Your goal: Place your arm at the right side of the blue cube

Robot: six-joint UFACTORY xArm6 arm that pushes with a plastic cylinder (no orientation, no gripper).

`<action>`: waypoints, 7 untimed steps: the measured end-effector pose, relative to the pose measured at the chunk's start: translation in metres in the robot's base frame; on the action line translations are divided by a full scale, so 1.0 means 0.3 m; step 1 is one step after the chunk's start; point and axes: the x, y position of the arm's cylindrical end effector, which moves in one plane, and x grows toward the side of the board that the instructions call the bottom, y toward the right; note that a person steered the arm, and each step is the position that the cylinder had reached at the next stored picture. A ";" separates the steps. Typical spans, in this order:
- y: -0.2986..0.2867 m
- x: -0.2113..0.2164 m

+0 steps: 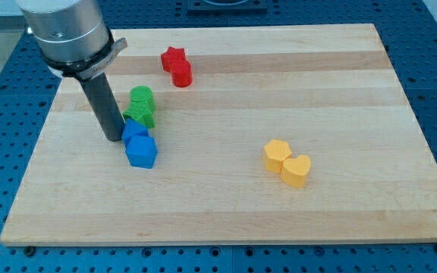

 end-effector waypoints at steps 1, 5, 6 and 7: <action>0.002 0.000; 0.226 0.391; 0.326 0.240; 0.332 0.199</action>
